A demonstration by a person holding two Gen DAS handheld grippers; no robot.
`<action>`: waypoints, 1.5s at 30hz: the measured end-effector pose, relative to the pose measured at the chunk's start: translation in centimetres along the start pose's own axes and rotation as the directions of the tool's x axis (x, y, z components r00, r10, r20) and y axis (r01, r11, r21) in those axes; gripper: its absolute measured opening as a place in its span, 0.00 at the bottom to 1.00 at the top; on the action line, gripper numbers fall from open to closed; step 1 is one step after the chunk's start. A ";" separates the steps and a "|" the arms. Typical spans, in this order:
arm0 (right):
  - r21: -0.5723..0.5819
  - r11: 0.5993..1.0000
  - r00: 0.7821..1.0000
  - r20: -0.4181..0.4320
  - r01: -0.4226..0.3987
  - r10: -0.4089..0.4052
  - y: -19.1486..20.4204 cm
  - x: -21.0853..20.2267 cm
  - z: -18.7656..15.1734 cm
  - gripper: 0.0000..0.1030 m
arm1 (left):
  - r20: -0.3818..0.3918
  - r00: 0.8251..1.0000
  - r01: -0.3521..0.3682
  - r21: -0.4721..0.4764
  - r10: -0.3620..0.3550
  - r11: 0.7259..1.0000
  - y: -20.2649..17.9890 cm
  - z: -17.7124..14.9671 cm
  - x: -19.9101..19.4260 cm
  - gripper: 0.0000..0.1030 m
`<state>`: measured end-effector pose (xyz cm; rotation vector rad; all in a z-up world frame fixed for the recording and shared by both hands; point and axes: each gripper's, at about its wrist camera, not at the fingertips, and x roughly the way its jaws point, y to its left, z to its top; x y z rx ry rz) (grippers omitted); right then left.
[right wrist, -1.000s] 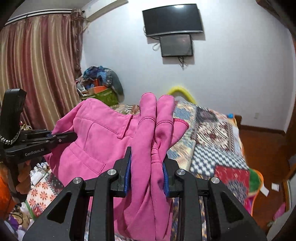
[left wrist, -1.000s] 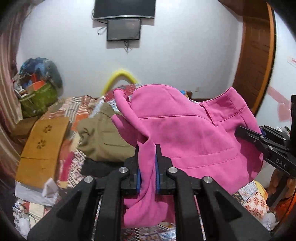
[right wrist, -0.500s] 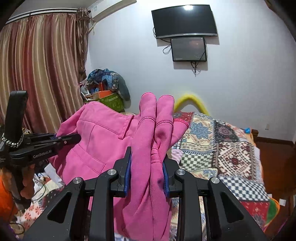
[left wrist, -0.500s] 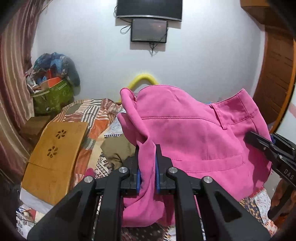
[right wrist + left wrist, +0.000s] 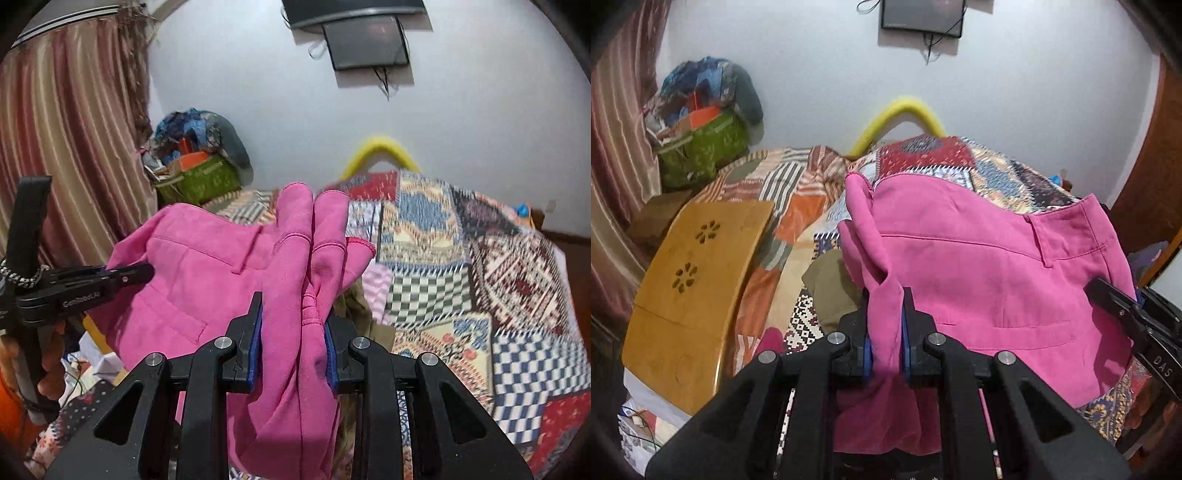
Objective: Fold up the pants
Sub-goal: 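Lift the folded pants with the left gripper and carry them to the clothes stack, then open the left gripper to drop the pants onto the stack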
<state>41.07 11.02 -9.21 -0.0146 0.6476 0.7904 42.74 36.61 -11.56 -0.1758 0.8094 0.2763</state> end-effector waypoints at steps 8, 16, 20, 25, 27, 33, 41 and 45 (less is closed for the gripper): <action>-0.003 1.000 0.999 -0.030 0.016 -0.016 -0.8 1.9 -0.6 0.28 | 0.014 1.000 -0.020 -0.049 0.021 0.999 1.8 -0.7 1.5 0.40; 0.041 0.995 0.995 -0.045 0.088 -0.086 -2.5 0.0 0.0 0.63 | 0.047 0.983 -0.173 -0.057 0.176 0.983 3.5 -0.9 -0.7 0.69; -0.028 0.984 0.984 0.024 0.176 -0.175 -1.7 -3.7 0.8 0.65 | 0.076 0.965 -0.247 -0.042 0.250 0.968 5.0 -1.0 -4.2 0.69; -0.036 0.990 0.981 0.141 0.139 -0.132 0.2 -10.5 2.5 0.66 | 0.146 0.967 -0.201 -0.080 0.210 0.976 5.1 -1.6 -10.5 0.69; -0.028 0.994 0.978 0.183 0.105 -0.098 1.2 -13.4 2.9 0.66 | 0.188 0.963 -0.178 -0.082 0.191 0.981 4.3 -1.9 -13.7 0.69; -0.032 0.998 0.937 0.347 0.047 -0.033 4.3 -23.5 2.4 0.66 | 0.365 0.928 -0.066 -0.029 0.072 0.997 -0.2 -4.1 -24.9 0.69; -0.106 0.990 0.866 0.499 0.091 -0.026 7.9 -34.9 -1.1 0.66 | 0.541 0.838 0.048 0.054 -0.070 0.997 -6.6 -9.6 -37.8 0.69; -0.126 0.986 0.848 0.529 0.104 -0.022 9.4 -38.4 -3.3 0.66 | 0.583 0.807 0.061 0.070 -0.091 0.996 -8.9 -12.9 -41.5 0.69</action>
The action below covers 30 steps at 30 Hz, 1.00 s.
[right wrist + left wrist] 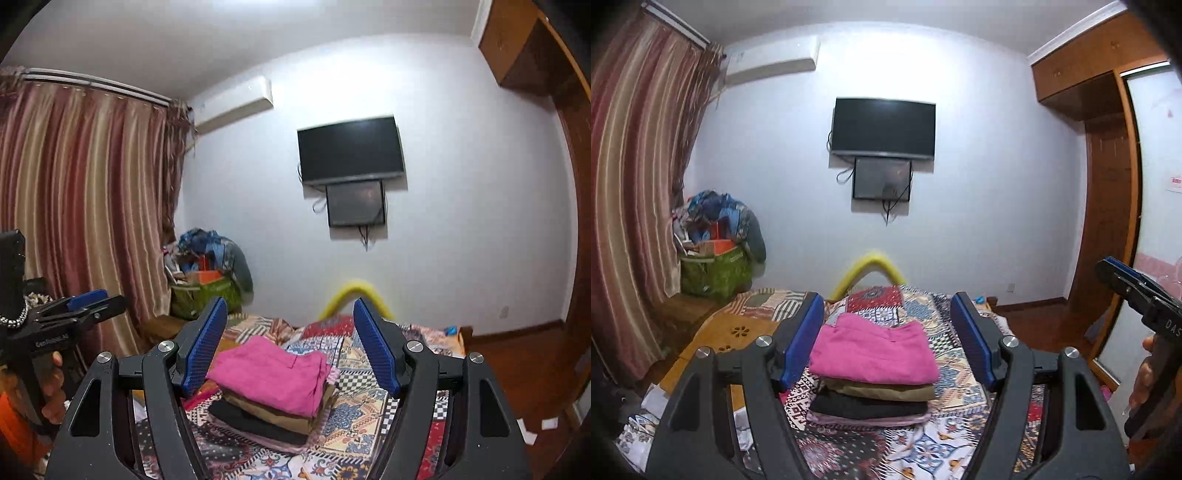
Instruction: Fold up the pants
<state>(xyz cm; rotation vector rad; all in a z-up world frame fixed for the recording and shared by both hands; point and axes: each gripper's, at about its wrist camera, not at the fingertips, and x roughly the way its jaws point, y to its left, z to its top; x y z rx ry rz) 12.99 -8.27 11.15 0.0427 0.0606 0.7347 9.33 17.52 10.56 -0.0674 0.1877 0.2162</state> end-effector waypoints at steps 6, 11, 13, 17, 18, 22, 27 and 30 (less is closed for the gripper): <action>0.005 1.000 1.000 0.017 0.014 -0.014 0.6 -2.7 -1.5 0.72 | 0.012 0.999 0.035 -0.008 -0.035 0.999 -2.7 -1.9 -3.9 0.71; -0.023 0.998 0.999 0.011 0.050 -0.050 1.4 -3.4 -2.6 0.79 | 0.022 0.999 0.036 0.023 -0.037 0.999 -4.5 -3.3 -5.5 0.78; -0.021 0.998 0.998 0.013 0.065 -0.064 1.6 -3.5 -2.9 0.87 | 0.022 0.999 0.034 0.019 -0.035 0.999 -4.9 -3.7 -5.9 0.86; 0.000 0.996 0.995 0.038 0.089 -0.089 1.7 -4.6 -3.0 1.00 | 0.027 0.999 0.032 0.021 -0.033 0.999 -5.5 -4.3 -6.4 0.98; 0.002 0.996 0.995 0.035 0.090 -0.090 1.7 -4.9 -3.1 1.00 | 0.023 0.999 0.036 0.024 -0.037 0.999 -5.7 -4.4 -6.5 0.98; 0.003 0.995 0.994 0.024 0.104 -0.104 1.6 -4.8 -3.2 1.00 | 0.025 0.999 0.040 0.035 -0.041 0.999 -6.0 -4.8 -6.8 1.00; -0.016 0.994 0.994 0.017 0.108 -0.108 2.0 -5.4 -4.5 1.00 | 0.030 0.999 0.043 0.028 -0.044 0.999 -5.8 -4.8 -7.1 1.00; -0.025 0.994 0.994 0.017 0.111 -0.110 2.1 -5.5 -4.7 1.00 | 0.036 0.999 0.036 0.027 -0.037 0.999 -5.6 -4.7 -7.2 1.00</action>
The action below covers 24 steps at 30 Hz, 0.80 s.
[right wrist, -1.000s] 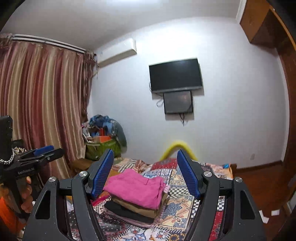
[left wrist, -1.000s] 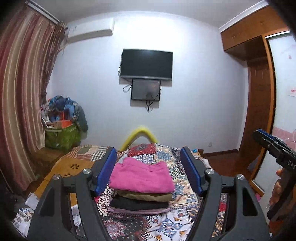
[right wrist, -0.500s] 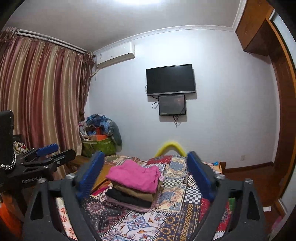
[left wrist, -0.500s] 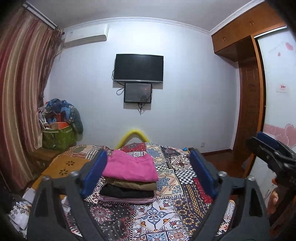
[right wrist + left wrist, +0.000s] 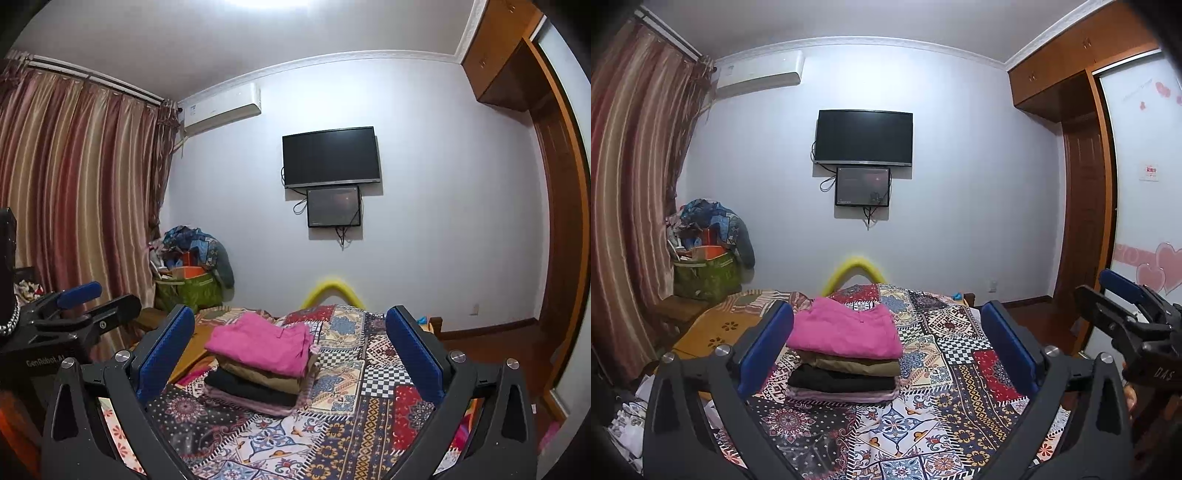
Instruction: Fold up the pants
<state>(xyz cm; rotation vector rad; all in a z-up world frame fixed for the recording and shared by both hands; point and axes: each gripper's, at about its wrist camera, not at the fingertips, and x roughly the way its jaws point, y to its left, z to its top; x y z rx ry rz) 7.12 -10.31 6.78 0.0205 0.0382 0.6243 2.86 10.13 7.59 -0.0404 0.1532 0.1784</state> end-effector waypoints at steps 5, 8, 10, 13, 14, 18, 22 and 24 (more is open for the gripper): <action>-0.004 1.000 1.000 0.003 -0.003 0.003 0.2 -0.3 -0.1 1.00 | 0.008 1.000 0.006 -0.001 -0.006 1.000 0.0 0.0 -0.2 1.00; -0.006 1.000 1.000 0.003 -0.004 0.004 0.2 -0.3 0.0 1.00 | 0.012 1.000 0.004 0.004 -0.004 1.000 -0.1 -0.1 -0.3 1.00; -0.005 1.000 1.000 0.002 -0.006 0.006 0.1 -0.3 0.0 1.00 | 0.011 1.000 0.000 0.007 0.000 1.000 -0.3 -0.2 -0.3 1.00; -0.007 1.000 1.000 0.003 -0.006 0.006 0.2 -0.4 0.0 1.00 | 0.009 1.000 0.003 0.007 -0.003 1.000 -0.4 -0.3 -0.2 1.00; -0.006 1.000 1.000 0.002 -0.006 0.006 0.2 -0.3 0.0 1.00 | 0.008 1.000 0.003 0.006 -0.003 1.000 -0.4 -0.3 -0.2 1.00; -0.011 1.000 1.000 0.000 -0.008 0.008 0.3 -0.4 0.0 1.00 | 0.006 1.000 0.009 0.000 -0.009 1.000 -0.4 -0.2 -0.2 1.00; -0.014 1.000 1.000 -0.004 -0.006 0.006 0.3 -0.5 -0.1 1.00 | 0.010 1.000 0.005 0.002 -0.005 1.000 -0.5 -0.1 -0.3 1.00; -0.011 1.000 1.000 -0.004 -0.007 0.007 0.2 -0.5 -0.1 1.00 | 0.010 1.000 0.004 0.001 -0.004 1.000 -0.6 -0.1 -0.2 1.00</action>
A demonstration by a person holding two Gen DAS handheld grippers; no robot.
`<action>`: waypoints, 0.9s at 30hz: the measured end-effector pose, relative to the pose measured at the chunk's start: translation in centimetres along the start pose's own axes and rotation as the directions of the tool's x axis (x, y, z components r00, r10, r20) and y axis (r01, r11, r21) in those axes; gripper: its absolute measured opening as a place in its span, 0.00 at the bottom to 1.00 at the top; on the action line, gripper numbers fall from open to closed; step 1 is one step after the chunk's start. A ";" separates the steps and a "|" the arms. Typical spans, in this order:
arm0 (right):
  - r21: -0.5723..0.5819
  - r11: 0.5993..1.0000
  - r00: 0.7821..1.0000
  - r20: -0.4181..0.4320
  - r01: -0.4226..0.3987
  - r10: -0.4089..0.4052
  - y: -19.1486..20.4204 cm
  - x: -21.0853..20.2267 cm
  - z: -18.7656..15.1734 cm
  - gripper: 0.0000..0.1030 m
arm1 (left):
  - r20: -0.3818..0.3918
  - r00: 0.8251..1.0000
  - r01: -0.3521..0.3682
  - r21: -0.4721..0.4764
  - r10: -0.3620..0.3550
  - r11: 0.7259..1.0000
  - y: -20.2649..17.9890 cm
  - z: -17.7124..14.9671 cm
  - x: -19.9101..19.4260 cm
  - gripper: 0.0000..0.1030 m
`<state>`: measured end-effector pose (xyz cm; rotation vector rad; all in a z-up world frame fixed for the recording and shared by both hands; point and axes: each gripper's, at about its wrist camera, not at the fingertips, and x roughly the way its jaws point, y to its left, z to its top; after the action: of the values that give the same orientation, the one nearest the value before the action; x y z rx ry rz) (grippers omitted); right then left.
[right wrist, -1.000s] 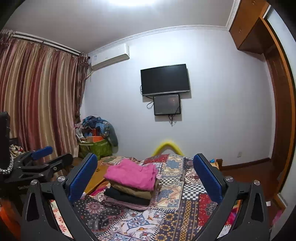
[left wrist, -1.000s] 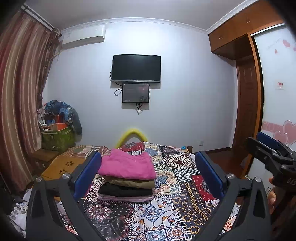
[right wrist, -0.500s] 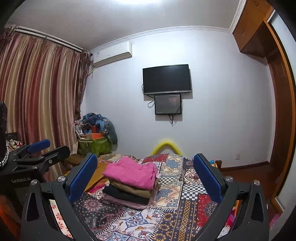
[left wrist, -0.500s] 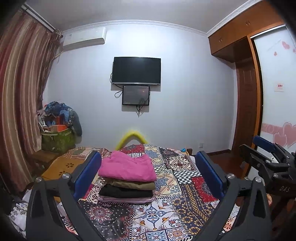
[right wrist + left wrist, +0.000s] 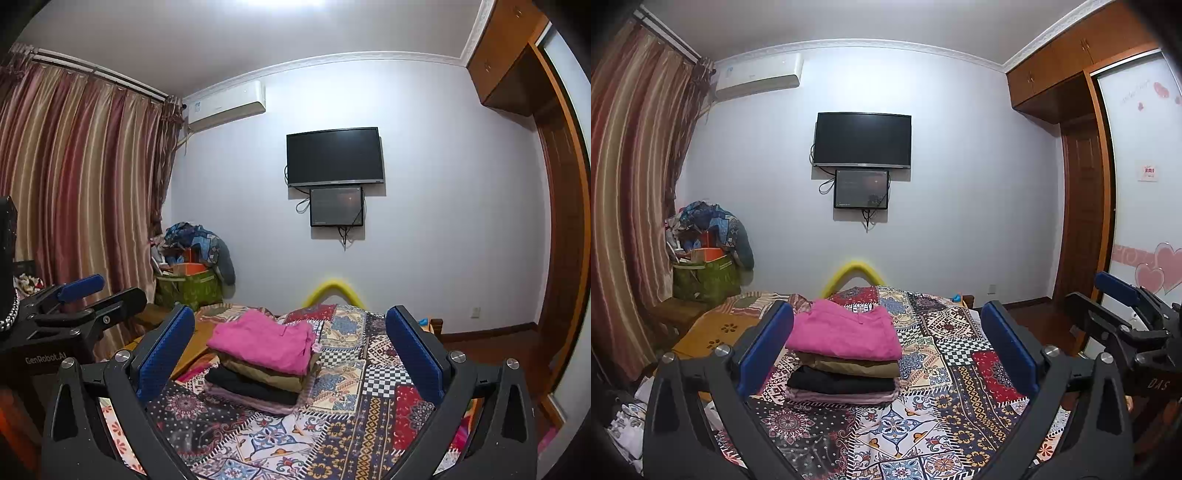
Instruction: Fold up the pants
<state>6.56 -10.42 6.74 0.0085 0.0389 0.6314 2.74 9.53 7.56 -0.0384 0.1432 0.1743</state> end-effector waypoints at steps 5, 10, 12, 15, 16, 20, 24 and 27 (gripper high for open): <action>0.005 1.000 1.000 -0.003 -0.001 0.001 0.0 -0.1 -0.1 1.00 | -0.002 1.000 0.000 0.002 0.000 1.000 -0.1 -0.1 0.0 1.00; 0.009 1.000 1.000 -0.005 0.006 -0.006 -0.2 -0.2 -0.1 1.00 | -0.006 1.000 0.003 -0.001 -0.003 1.000 -0.2 -0.3 0.2 1.00; 0.012 1.000 1.000 -0.001 0.011 -0.011 -0.3 -0.2 -0.1 1.00 | -0.009 1.000 0.007 -0.002 -0.007 1.000 -0.2 -0.3 0.3 1.00; 0.016 1.000 1.000 0.000 0.014 -0.014 -0.3 -0.3 -0.2 1.00 | -0.012 1.000 0.009 0.001 -0.009 1.000 -0.3 -0.3 0.3 1.00; 0.018 1.000 1.000 -0.001 0.013 -0.013 -0.4 -0.3 -0.2 1.00 | -0.013 1.000 0.011 0.002 -0.011 1.000 -0.3 -0.3 0.3 1.00; 0.019 1.000 1.000 -0.003 0.016 -0.016 -0.4 -0.4 -0.2 1.00 | -0.010 1.000 0.014 0.008 -0.014 1.000 -0.4 -0.4 0.3 1.00; 0.020 1.000 1.000 -0.004 0.018 -0.018 -0.4 -0.3 -0.2 1.00 | -0.012 1.000 0.019 0.007 -0.018 1.000 -0.5 -0.4 0.3 1.00; 0.024 1.000 1.000 -0.007 0.018 -0.018 -0.4 -0.3 -0.2 1.00 | -0.013 1.000 0.023 0.003 -0.023 1.000 -0.5 -0.5 0.4 1.00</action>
<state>6.54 -10.95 6.50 0.0292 0.0527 0.6128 3.13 9.09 7.07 -0.0382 0.1561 0.1507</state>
